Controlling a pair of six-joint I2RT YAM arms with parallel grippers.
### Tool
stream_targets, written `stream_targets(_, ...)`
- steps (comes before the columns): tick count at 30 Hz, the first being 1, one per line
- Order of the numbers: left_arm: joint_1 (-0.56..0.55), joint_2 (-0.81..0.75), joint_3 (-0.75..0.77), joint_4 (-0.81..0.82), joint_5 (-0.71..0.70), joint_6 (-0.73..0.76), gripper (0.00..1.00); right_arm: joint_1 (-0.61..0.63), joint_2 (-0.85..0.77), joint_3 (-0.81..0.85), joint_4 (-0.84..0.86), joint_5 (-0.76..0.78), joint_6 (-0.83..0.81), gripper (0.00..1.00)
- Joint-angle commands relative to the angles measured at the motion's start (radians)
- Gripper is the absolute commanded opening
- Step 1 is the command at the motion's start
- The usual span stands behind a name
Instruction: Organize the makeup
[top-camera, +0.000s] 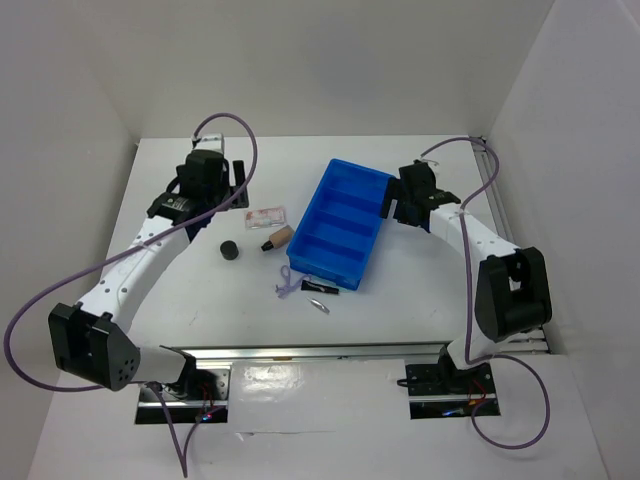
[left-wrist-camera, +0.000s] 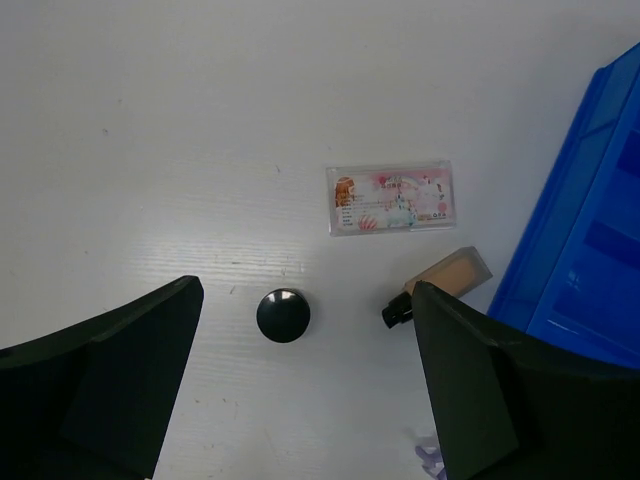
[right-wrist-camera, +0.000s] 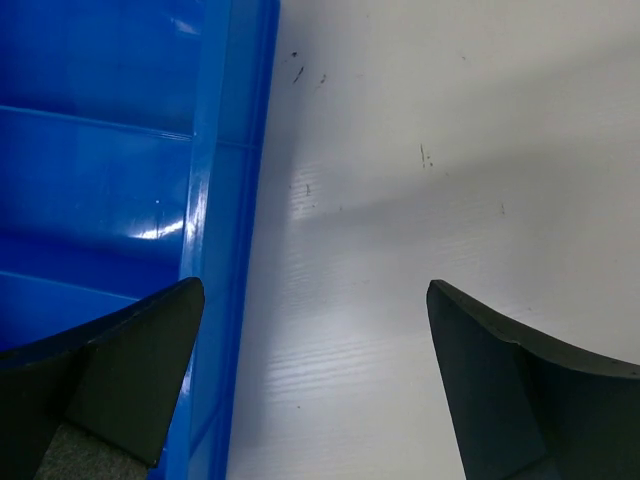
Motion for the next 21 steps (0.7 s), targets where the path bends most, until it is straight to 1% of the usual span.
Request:
stream_targets(1, -0.013, -0.008, 0.017, 0.020, -0.049, -0.017, 1.00, -0.006, 0.001, 0.051, -0.006, 0.028, -0.013, 1.00)
stream_targets(2, -0.013, -0.008, 0.017, 0.029, -0.067, -0.026, 1.00, -0.006, -0.026, 0.060, -0.015, 0.018, -0.013, 1.00)
stream_targets(3, -0.013, -0.008, 0.026, 0.029, -0.078, -0.026, 1.00, -0.006, -0.045, 0.061, 0.005, -0.023, -0.047, 1.00)
stream_targets(5, -0.013, 0.017, 0.040, 0.006, -0.134, -0.058, 1.00, -0.006, -0.088, 0.030, 0.045, -0.079, -0.106, 1.00)
stream_targets(7, -0.022, 0.037, 0.054, -0.014, -0.162, -0.073, 1.00, -0.006, -0.146, -0.002, 0.083, -0.148, -0.140, 1.00)
stream_targets(8, -0.022, 0.047, 0.054, -0.014, -0.179, -0.086, 1.00, -0.006, -0.174, -0.014, 0.092, -0.215, -0.173, 1.00)
stream_targets(10, -0.035, 0.048, 0.054, -0.014, -0.188, -0.086, 1.00, -0.006, -0.186, -0.015, 0.106, -0.293, -0.213, 1.00)
stream_targets(13, -0.044, 0.038, 0.054, 0.012, -0.198, -0.073, 1.00, -0.006, -0.197, -0.004, 0.115, -0.329, -0.187, 1.00)
stream_targets(14, -0.044, 0.038, 0.045, 0.024, -0.198, -0.073, 1.00, -0.006, -0.197, -0.018, 0.135, -0.312, -0.209, 1.00)
stream_targets(15, -0.053, 0.029, 0.045, 0.034, -0.207, -0.063, 1.00, 0.008, -0.183, -0.018, 0.134, -0.253, -0.136, 1.00)
stream_targets(16, -0.053, 0.029, 0.045, 0.034, -0.219, -0.050, 1.00, 0.008, -0.174, 0.002, 0.111, -0.275, -0.100, 1.00)
stream_targets(18, -0.062, 0.008, 0.045, 0.060, -0.228, -0.023, 1.00, 0.008, -0.148, 0.031, 0.077, -0.359, -0.100, 1.00)
stream_targets(20, -0.062, -0.006, 0.033, 0.069, -0.228, 0.000, 1.00, 0.071, -0.171, -0.020, 0.130, -0.406, -0.115, 1.00)
stream_targets(21, -0.062, -0.006, 0.033, 0.069, -0.218, 0.020, 1.00, 0.153, -0.194, -0.065, 0.178, -0.429, -0.162, 1.00)
